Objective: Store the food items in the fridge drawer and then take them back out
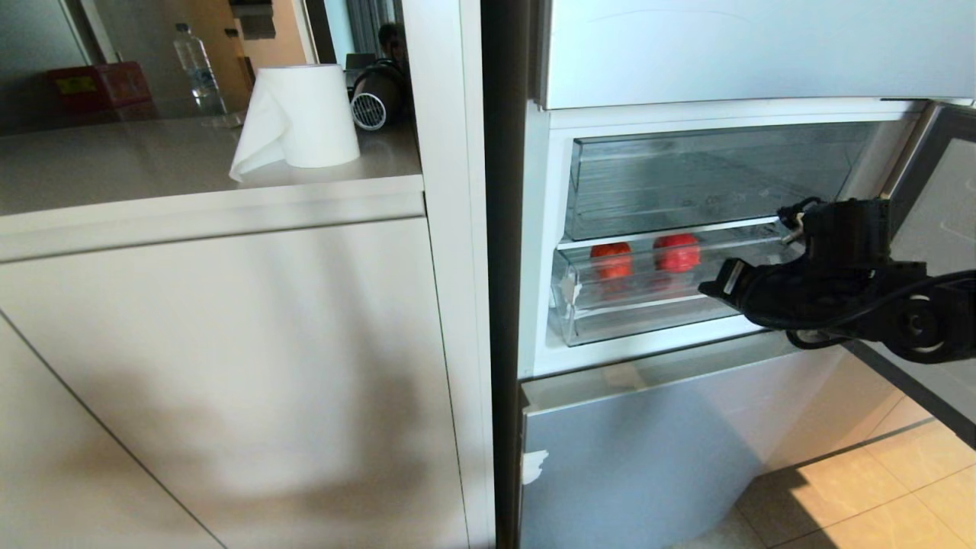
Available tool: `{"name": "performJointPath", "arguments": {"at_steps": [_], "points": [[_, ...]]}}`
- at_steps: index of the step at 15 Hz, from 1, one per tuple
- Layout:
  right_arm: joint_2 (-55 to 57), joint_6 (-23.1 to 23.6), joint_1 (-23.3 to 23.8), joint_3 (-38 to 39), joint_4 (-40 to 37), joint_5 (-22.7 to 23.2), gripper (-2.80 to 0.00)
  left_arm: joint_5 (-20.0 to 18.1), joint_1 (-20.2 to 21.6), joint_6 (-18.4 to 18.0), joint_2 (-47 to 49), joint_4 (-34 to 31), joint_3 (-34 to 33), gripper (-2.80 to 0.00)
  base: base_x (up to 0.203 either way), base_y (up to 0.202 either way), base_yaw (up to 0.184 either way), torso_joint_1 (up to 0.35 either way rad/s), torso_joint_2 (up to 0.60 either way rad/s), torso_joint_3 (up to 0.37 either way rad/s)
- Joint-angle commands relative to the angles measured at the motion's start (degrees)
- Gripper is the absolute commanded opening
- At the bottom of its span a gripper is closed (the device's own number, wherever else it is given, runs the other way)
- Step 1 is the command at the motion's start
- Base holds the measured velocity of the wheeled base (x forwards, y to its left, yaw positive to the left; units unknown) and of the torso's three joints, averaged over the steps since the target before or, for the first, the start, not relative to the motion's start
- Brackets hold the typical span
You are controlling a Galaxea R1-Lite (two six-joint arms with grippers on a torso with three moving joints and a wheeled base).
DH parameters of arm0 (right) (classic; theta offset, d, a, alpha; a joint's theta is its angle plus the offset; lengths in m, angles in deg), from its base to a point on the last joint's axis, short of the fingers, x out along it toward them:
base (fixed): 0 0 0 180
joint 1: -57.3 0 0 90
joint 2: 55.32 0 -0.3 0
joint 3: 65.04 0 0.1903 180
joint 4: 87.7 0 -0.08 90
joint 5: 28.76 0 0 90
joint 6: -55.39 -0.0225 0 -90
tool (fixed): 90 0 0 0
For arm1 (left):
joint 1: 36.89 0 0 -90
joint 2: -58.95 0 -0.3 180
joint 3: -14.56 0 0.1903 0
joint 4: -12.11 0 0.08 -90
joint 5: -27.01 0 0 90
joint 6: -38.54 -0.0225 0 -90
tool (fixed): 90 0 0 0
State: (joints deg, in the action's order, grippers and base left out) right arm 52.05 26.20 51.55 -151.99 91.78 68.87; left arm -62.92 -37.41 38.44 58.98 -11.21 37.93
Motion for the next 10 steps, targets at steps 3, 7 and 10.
{"name": "performJointPath", "arguments": {"at_steps": [3, 7, 10], "points": [[8.1, -0.6, 0.0, -8.2, 0.1, 0.2, -2.80, 0.0, 0.0, 0.0, 0.0, 0.0, 0.0, -2.80, 0.000, 0.000, 0.000, 0.000, 0.00, 0.000], [10.7, -1.2, -0.2, -11.4, 0.1, 0.2, -2.80, 0.0, 0.0, 0.0, 0.0, 0.0, 0.0, -2.80, 0.000, 0.000, 0.000, 0.000, 0.00, 0.000], [2.0, -1.6, -0.2, -3.6, 0.1, 0.5, -2.80, 0.0, 0.0, 0.0, 0.0, 0.0, 0.0, -2.80, 0.000, 0.000, 0.000, 0.000, 0.00, 0.000]]}}
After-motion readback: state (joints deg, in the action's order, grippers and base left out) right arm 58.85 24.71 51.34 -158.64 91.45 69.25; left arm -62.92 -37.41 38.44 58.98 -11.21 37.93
